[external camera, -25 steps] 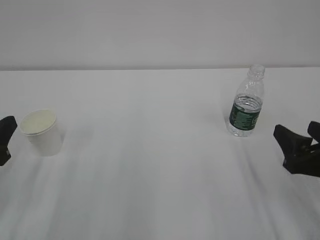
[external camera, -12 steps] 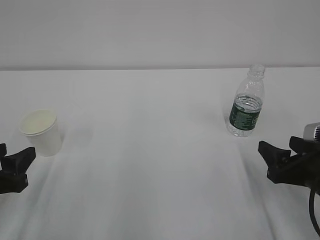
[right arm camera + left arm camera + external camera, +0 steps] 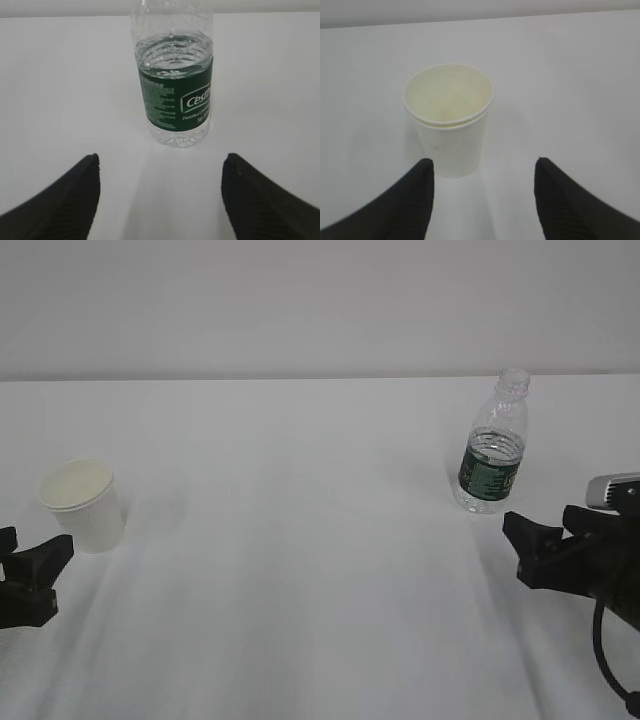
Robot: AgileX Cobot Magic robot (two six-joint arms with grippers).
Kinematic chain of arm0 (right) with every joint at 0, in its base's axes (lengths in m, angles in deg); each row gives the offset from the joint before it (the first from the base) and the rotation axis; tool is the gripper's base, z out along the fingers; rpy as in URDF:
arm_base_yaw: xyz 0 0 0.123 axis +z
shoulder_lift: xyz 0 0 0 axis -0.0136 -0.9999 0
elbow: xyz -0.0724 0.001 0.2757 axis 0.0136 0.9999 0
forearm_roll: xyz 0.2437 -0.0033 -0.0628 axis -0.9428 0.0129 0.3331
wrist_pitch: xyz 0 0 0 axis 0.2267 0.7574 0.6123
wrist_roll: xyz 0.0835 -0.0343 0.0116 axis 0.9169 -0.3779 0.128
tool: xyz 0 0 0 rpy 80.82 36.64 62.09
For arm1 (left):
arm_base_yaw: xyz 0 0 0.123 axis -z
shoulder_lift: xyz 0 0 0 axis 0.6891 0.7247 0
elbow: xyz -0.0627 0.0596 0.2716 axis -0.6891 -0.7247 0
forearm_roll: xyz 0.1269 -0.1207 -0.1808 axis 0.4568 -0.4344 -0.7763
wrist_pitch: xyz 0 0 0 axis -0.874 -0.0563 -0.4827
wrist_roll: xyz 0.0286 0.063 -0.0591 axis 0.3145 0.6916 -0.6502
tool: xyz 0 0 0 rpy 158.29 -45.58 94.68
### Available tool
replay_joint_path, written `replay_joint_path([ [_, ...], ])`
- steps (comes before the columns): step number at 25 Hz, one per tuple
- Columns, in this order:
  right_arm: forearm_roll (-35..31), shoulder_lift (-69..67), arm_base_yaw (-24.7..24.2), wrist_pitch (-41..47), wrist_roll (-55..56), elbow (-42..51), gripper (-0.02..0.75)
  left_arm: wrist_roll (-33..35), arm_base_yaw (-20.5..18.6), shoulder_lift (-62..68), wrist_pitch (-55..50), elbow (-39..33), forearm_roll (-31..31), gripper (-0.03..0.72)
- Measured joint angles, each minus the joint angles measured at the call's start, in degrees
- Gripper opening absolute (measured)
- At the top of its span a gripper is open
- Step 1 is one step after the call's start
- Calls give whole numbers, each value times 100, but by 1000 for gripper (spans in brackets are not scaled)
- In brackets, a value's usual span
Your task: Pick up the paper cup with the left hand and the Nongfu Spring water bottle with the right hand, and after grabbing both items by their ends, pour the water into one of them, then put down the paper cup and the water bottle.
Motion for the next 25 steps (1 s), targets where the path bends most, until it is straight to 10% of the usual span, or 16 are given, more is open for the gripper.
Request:
replay_joint_path([
  [25, 78, -1268, 0, 0, -203, -1449, 680, 0, 0, 0, 9, 0, 32, 450],
])
